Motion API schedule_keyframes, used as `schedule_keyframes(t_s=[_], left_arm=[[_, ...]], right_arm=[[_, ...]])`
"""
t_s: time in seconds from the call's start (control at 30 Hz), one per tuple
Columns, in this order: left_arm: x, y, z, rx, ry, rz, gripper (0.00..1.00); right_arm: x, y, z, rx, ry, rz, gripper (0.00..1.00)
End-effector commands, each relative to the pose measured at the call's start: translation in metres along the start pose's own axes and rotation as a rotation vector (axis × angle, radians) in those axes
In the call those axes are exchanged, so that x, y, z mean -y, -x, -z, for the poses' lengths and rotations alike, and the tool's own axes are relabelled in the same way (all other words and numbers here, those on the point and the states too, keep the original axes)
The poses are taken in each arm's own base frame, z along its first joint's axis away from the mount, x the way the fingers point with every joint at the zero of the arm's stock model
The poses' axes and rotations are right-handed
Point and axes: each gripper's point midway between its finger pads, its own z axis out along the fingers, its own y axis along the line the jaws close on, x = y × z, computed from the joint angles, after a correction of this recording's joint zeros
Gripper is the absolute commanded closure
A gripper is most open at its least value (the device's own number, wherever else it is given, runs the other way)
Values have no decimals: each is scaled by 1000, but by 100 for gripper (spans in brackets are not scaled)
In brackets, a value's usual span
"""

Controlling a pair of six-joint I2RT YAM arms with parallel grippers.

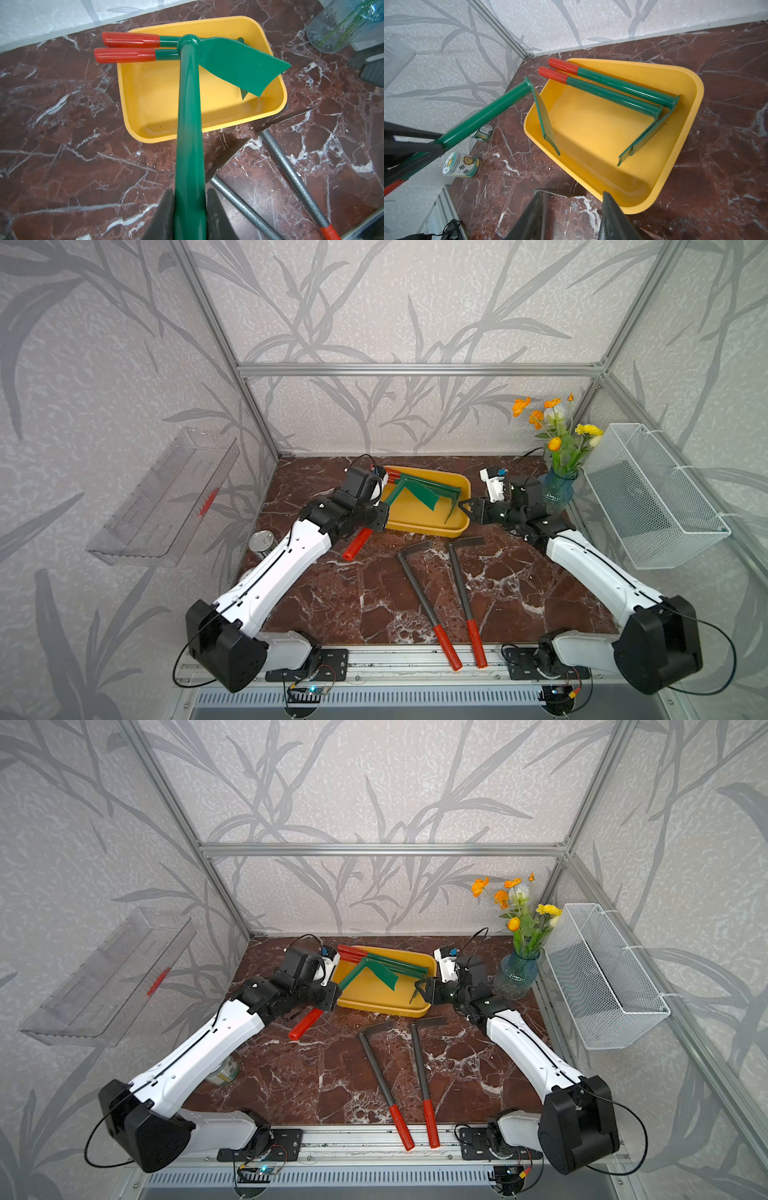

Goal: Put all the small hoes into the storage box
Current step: Place the hoe in the storage box.

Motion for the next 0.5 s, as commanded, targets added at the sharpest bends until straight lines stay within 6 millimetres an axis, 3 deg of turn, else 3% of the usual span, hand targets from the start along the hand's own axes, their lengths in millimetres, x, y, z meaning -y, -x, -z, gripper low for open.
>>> schedule_keyframes(t_s=[0.0,0.1,0.2,0.33,0.47], left_arm=[[17,55,21,203,-212,-202,100],[21,70,23,218,-374,-287,100],[13,81,8,167,-448,-348,100],[-2,94,-18,92,-511,-387,100],[-27,87,-48,-31,-537,-415,100]], right_arm=[[4,9,7,13,-30,6,54],[7,10,7,12,-38,-6,54],[11,10,6,7,-51,-12,54],[20,11,5,4,-82,-28,54],[26,12,3,-2,-109,-36,54]])
